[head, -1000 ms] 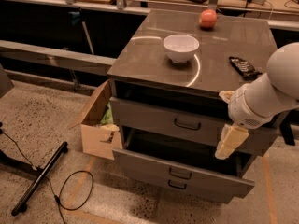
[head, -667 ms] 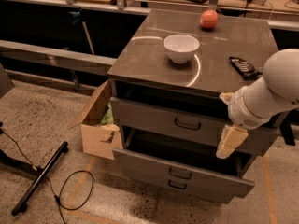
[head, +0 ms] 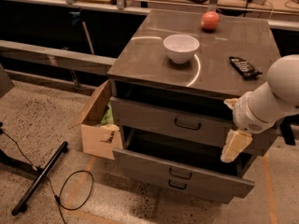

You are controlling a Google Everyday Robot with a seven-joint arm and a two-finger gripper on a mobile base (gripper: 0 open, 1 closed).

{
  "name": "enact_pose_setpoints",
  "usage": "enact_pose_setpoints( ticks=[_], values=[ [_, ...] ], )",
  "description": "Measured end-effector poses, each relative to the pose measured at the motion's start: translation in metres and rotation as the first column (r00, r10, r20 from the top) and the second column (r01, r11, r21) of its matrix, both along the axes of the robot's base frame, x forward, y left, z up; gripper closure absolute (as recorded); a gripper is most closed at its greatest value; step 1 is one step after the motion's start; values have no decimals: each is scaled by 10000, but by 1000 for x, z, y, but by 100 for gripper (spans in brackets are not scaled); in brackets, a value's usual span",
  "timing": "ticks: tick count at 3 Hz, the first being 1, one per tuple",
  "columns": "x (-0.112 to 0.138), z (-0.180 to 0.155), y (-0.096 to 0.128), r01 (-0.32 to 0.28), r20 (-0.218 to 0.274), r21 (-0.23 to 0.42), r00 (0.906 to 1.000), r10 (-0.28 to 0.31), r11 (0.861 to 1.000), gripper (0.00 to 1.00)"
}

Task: Open top drawer

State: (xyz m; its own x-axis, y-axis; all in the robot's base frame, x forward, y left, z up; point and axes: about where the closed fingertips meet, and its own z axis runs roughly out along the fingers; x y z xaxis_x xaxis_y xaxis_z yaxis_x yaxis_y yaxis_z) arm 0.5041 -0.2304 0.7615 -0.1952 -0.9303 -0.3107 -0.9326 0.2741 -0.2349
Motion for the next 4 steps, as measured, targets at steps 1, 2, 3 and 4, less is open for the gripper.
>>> enact_pose_setpoints(
  ticks=[1, 2, 3, 4],
  values=[
    [7, -19, -7, -230, -54, 591, 9997, 233, 9980, 0],
    [7, -34, -10, -449, -116, 786, 9989, 459, 9959, 0],
    [17, -56, -15, -403, -81, 937, 9991, 412, 9948, 0],
    [24, -66, -16, -407, -136, 891, 9990, 421, 9952, 0]
  ],
)
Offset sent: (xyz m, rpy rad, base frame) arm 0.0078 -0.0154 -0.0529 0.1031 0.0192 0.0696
